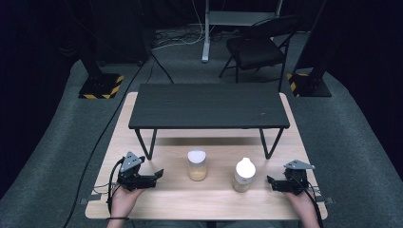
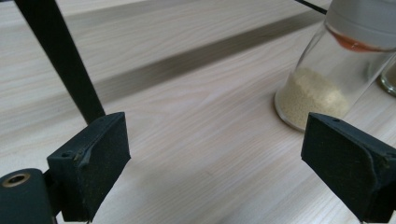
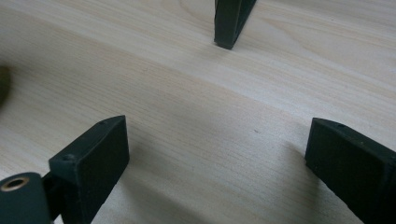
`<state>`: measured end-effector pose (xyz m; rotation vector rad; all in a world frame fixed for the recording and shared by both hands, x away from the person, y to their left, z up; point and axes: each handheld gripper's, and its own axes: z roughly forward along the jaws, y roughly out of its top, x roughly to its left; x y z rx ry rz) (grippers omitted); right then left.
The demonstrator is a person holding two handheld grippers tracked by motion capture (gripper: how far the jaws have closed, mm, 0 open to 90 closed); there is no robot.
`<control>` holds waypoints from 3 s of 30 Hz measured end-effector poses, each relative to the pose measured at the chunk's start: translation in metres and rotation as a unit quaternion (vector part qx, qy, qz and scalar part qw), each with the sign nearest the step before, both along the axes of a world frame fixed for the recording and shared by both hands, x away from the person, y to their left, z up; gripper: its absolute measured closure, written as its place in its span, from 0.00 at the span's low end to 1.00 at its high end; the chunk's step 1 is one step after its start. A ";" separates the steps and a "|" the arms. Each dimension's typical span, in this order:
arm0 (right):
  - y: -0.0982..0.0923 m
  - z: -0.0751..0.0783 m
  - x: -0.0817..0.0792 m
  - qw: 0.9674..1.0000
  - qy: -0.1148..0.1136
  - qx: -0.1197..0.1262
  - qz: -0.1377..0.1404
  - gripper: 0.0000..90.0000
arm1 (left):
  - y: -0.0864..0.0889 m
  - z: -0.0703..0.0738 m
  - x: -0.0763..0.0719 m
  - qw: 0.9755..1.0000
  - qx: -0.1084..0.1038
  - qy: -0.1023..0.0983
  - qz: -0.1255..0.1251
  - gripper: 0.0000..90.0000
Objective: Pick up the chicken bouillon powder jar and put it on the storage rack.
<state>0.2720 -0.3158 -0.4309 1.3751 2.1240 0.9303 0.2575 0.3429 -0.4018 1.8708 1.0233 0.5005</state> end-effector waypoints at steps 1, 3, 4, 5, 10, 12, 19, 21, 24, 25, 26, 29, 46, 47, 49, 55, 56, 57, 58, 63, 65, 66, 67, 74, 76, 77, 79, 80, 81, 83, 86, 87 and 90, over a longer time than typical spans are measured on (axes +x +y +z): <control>0.000 0.000 0.000 1.000 0.000 0.000 0.000 0.06 | -0.001 0.001 0.000 1.000 0.000 -0.001 -0.001 0.08; 0.000 0.000 0.000 1.000 0.000 0.000 0.000 0.06 | -0.002 0.002 -0.001 1.000 0.000 -0.004 -0.004 0.08; 0.000 0.000 0.000 1.000 0.000 0.000 -0.001 0.06 | -0.002 0.003 -0.002 1.000 0.001 -0.005 -0.006 0.08; 0.000 0.000 0.000 1.000 0.000 0.000 -0.001 0.06 | -0.003 0.004 -0.002 1.000 0.001 -0.006 -0.008 0.08; 0.001 0.000 0.000 1.000 0.000 -0.001 -0.001 0.06 | -0.007 0.009 -0.004 1.000 0.002 -0.011 -0.016 0.08; 0.001 0.000 0.000 1.000 0.000 -0.001 -0.001 0.06 | -0.009 0.011 -0.004 1.000 0.004 -0.012 -0.020 0.08; 0.001 0.000 0.000 1.000 0.000 -0.002 -0.001 0.06 | -0.016 0.015 -0.004 0.999 0.003 -0.013 -0.036 0.08; 0.001 0.000 0.000 1.000 0.000 -0.002 -0.001 0.06 | -0.017 0.016 -0.003 0.999 0.001 -0.012 -0.039 0.08; 0.001 0.000 0.000 1.000 0.000 -0.002 -0.001 0.06 | -0.020 0.017 -0.001 0.999 -0.002 -0.011 -0.045 0.08; 0.001 0.000 0.000 1.000 0.000 -0.001 -0.001 0.06 | -0.021 0.017 -0.001 0.999 -0.002 -0.011 -0.047 0.08; 0.001 0.000 0.000 1.000 0.000 -0.002 -0.001 0.06 | -0.022 0.018 -0.001 0.999 0.000 -0.011 -0.050 0.09; 0.001 0.000 0.000 1.000 0.000 -0.002 -0.001 0.06 | -0.026 0.019 0.001 0.998 0.000 -0.010 -0.056 0.09; 0.002 0.000 0.000 1.000 0.000 -0.001 -0.003 0.06 | -0.049 0.033 0.015 0.996 -0.001 -0.012 -0.086 0.09; 0.002 0.000 0.000 1.000 0.000 -0.001 -0.003 0.06 | -0.050 0.034 0.016 0.996 -0.002 -0.012 -0.088 0.09; 0.002 0.000 0.000 1.000 0.000 -0.001 -0.003 0.06 | -0.054 0.035 0.017 0.996 -0.003 -0.012 -0.092 0.09; 0.002 0.000 0.000 1.000 0.000 -0.001 -0.003 0.06 | -0.065 0.039 0.024 0.995 0.003 -0.011 -0.104 0.09; 0.002 0.000 0.000 1.000 0.000 -0.001 -0.003 0.06 | -0.067 0.039 0.025 0.994 0.004 -0.011 -0.104 0.09; 0.002 0.000 0.000 1.000 0.000 -0.001 -0.003 0.06 | -0.068 0.039 0.026 0.994 0.005 -0.010 -0.106 0.09; 0.002 0.000 0.000 1.000 0.000 -0.001 -0.003 0.06 | -0.070 0.039 0.026 0.994 0.005 -0.010 -0.106 0.09; 0.002 0.000 0.000 1.000 0.000 -0.001 -0.003 0.06 | -0.078 0.038 0.030 0.994 0.008 -0.007 -0.110 0.09; 0.002 0.000 0.000 1.000 0.000 -0.001 -0.003 0.06 | -0.081 0.037 0.032 0.994 0.009 -0.006 -0.110 0.09; 0.002 0.000 0.000 1.000 0.000 -0.001 -0.003 0.06 | -0.083 0.037 0.033 0.994 0.009 -0.005 -0.110 0.09; 0.002 0.000 0.000 1.000 0.000 -0.001 -0.003 0.06 | -0.084 0.036 0.033 0.994 0.009 -0.005 -0.109 0.09; 0.002 0.000 0.000 1.000 0.000 -0.001 -0.003 0.06 | -0.096 0.029 0.039 0.994 0.013 -0.003 -0.109 0.10; 0.002 0.000 0.000 1.000 0.000 -0.001 -0.003 0.05 | -0.098 0.027 0.041 0.994 0.011 -0.001 -0.107 0.11; 0.002 0.000 0.000 1.000 0.000 -0.001 -0.002 0.05 | -0.099 0.026 0.042 0.994 0.011 -0.001 -0.108 0.11; 0.002 0.000 0.000 1.000 0.000 -0.001 -0.002 0.06 | -0.101 0.025 0.043 0.994 0.013 0.000 -0.108 0.12; 0.002 0.000 0.000 1.000 0.000 -0.001 -0.002 0.05 | -0.103 0.024 0.044 0.994 0.013 0.000 -0.108 0.13; 0.002 0.000 0.000 1.000 0.000 -0.001 -0.002 0.05 | -0.103 0.024 0.044 0.994 0.013 0.000 -0.108 0.13; 0.002 0.000 0.000 1.000 0.000 -0.001 -0.002 0.05 | -0.106 0.023 0.046 0.994 0.015 -0.002 -0.108 0.14; 0.002 0.000 0.000 1.000 0.000 -0.001 -0.002 0.05 | -0.109 0.021 0.048 0.994 0.016 -0.002 -0.106 0.16; 0.002 0.000 0.000 1.000 0.000 -0.001 -0.001 0.05 | -0.111 0.020 0.048 0.994 0.015 -0.003 -0.106 0.17; 0.002 0.000 0.000 1.000 0.000 -0.001 -0.001 0.05 | -0.113 0.016 0.050 0.994 0.014 -0.003 -0.108 0.19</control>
